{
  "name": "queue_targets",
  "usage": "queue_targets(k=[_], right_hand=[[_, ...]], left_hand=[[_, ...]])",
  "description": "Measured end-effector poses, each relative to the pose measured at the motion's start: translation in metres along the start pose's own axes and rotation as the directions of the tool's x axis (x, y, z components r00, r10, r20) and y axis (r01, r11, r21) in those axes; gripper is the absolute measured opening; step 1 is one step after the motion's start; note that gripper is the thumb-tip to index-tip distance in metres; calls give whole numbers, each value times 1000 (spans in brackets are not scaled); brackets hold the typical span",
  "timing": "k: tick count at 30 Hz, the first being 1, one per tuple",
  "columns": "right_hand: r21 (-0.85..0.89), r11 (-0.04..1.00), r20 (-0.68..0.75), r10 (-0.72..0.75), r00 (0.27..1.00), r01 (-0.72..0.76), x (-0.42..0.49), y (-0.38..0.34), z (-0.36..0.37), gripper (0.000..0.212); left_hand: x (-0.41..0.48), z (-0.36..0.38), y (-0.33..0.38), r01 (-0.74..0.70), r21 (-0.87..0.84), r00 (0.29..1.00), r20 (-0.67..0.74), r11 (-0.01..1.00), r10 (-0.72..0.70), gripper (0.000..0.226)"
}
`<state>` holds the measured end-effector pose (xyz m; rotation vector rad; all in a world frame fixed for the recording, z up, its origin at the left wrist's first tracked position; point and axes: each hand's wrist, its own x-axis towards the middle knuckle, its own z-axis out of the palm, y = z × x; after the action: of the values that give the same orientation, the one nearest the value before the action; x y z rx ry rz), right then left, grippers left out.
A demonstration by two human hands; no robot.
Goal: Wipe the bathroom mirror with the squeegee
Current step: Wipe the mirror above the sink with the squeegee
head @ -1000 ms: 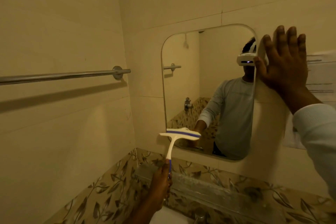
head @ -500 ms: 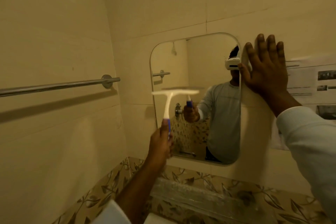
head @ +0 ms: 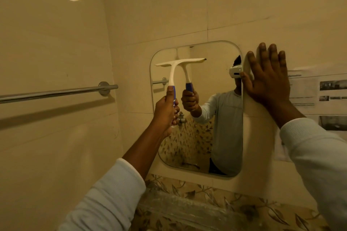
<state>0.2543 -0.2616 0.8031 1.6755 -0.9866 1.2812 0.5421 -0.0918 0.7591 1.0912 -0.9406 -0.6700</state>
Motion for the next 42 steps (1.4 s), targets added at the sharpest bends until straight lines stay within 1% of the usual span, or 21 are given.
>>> queue_targets(k=[13, 28, 34, 38, 42], right_hand=[[1, 1000, 1, 12, 1000, -12, 0, -3, -1, 74], [6, 1000, 7, 17, 1000, -17, 1, -3, -3, 74], [8, 1000, 14, 14, 1000, -14, 1, -4, -4, 74], [10, 1000, 3, 17, 1000, -17, 0, -5, -4, 73], [7, 1000, 0, 16, 1000, -16, 1, -4, -2, 73]], left_hand=[[-29, -13, -81, 94, 43, 995, 22, 995, -95, 61], [-73, -30, -160, 236, 60, 972, -18, 970, -236, 59], [-93, -38, -198, 333, 60, 943, -37, 941, -332, 54], [-110, -45, -225, 401, 59, 916, -18, 914, -401, 58], [-120, -50, -240, 432, 82, 902, -32, 898, -431, 61]])
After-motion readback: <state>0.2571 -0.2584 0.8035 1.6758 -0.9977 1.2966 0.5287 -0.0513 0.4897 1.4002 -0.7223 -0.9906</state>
